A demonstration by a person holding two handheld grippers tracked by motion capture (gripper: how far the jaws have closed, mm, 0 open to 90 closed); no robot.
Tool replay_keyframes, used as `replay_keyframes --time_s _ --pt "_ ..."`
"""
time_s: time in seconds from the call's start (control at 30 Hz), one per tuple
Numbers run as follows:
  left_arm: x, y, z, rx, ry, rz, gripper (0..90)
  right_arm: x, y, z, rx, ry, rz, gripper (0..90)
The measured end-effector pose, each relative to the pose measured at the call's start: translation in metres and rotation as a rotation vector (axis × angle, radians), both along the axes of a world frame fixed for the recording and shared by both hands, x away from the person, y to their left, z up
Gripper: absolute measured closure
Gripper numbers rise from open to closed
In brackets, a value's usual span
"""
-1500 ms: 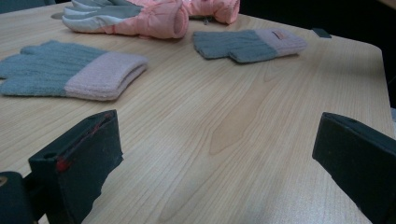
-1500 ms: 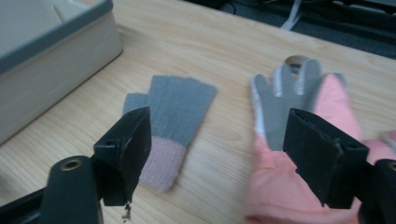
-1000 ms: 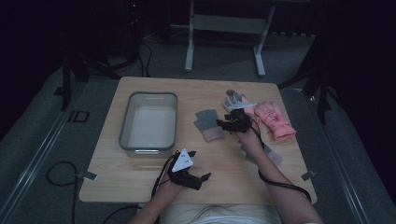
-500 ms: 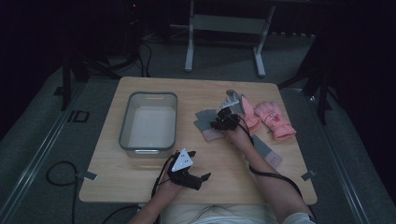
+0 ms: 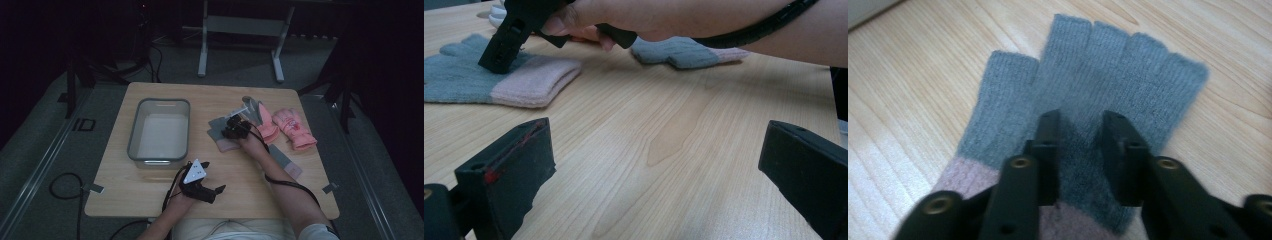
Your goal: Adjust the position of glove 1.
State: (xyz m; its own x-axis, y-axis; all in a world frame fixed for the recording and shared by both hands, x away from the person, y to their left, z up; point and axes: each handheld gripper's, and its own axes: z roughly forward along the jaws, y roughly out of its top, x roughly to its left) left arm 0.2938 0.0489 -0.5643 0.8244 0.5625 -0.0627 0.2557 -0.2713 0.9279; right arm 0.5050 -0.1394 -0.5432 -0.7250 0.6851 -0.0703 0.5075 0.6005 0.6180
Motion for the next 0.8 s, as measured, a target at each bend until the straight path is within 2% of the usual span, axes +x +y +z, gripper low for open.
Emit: replay_keyframes --time_s 0.07,0.13,0.17,0.27,0.33,0.5,0.57,0.6,0.73,0.8 --pt "0.0 0.0 0.0 0.0 0.0 0.001 1.0 -0.002 0.003 0.001 -0.011 0.003 -0.011 80.0" --pt "0.0 0.0 0.0 0.001 0.0 0.008 1.0 -0.002 0.005 0.002 -0.001 0.018 -0.034 84.0" --pt "0.0 0.0 0.0 0.004 0.001 0.018 1.0 -0.002 0.004 0.005 0.023 0.049 -0.058 84.5" --pt "0.001 0.001 0.0 0.004 0.007 0.029 1.1 -0.011 0.002 0.013 0.039 0.056 -0.096 84.9" --pt "0.001 0.001 0.0 0.003 0.004 0.029 1.0 -0.019 -0.003 0.022 0.095 0.068 -0.133 84.9" --pt "0.0 0.0 0.0 0.007 -0.001 0.028 1.0 -0.052 -0.012 0.053 0.171 0.025 -0.2 84.9" --pt "0.0 0.001 0.0 0.009 0.0 0.028 1.0 -0.064 -0.016 0.061 0.191 0.016 -0.219 84.8" --pt "0.0 0.001 0.0 0.007 0.0 0.028 1.0 -0.074 -0.019 0.066 0.194 -0.013 -0.244 84.7" --pt "0.0 0.0 0.0 0.005 -0.002 0.028 1.1 -0.099 -0.03 0.069 0.232 -0.019 -0.289 84.6" --pt "0.0 0.0 0.0 0.004 -0.003 0.029 1.0 -0.111 -0.035 0.064 0.241 -0.003 -0.299 84.6"
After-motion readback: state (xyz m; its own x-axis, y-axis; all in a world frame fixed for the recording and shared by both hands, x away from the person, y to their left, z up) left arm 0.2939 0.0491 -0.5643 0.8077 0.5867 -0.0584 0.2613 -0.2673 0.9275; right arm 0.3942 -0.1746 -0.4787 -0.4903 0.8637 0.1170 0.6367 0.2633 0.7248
